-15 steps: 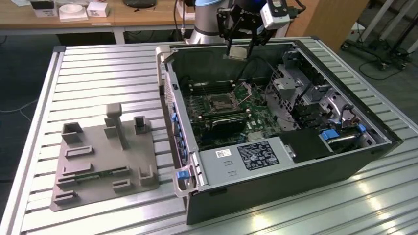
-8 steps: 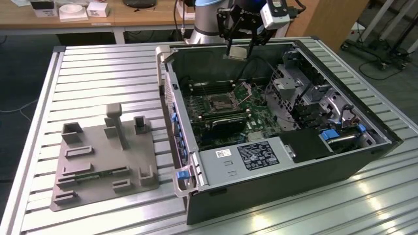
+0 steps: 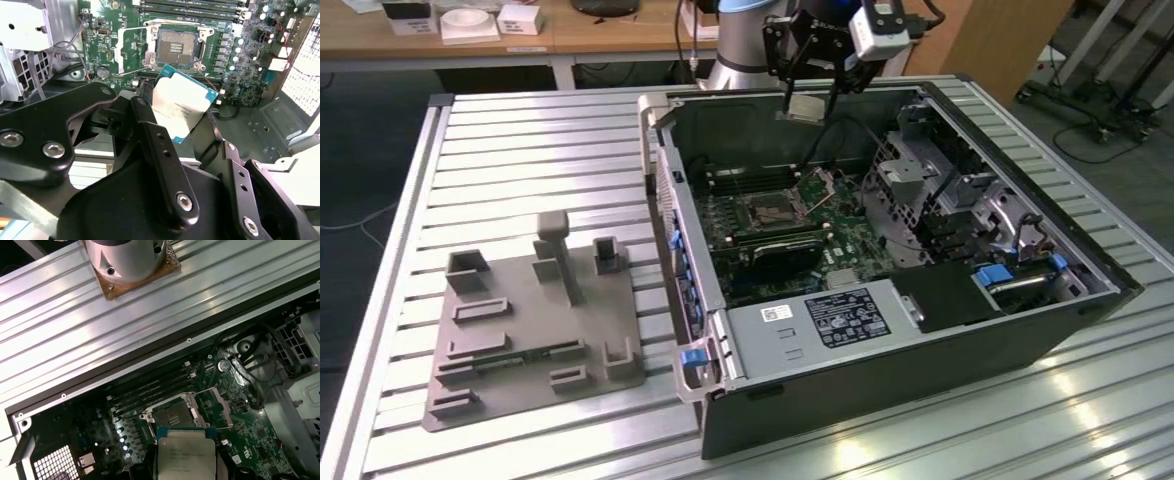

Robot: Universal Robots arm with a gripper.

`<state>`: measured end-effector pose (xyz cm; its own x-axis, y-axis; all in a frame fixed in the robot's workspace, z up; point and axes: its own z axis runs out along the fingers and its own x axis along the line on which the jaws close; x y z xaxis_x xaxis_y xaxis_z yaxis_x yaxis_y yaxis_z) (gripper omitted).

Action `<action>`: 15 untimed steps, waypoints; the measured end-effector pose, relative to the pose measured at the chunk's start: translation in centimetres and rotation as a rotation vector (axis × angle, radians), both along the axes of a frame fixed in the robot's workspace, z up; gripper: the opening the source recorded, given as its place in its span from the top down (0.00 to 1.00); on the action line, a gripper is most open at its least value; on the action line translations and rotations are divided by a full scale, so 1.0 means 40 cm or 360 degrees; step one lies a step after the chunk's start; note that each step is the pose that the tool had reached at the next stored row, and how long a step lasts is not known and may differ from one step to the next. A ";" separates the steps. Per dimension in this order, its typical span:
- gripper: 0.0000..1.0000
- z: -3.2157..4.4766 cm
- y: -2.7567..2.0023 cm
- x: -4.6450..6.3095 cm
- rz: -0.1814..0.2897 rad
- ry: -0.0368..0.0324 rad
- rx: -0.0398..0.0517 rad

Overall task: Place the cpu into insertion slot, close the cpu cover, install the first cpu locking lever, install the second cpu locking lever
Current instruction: 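Place the cpu into insertion slot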

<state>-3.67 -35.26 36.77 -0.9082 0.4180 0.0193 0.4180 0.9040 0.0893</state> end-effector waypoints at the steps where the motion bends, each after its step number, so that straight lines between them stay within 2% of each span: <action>1: 0.46 0.000 0.000 0.000 -0.0012 0.0000 0.0000; 8: 0.46 -0.001 0.000 0.000 -0.0068 0.0000 0.0000; 15: 0.46 -0.001 0.000 0.000 -0.0073 0.0000 0.0000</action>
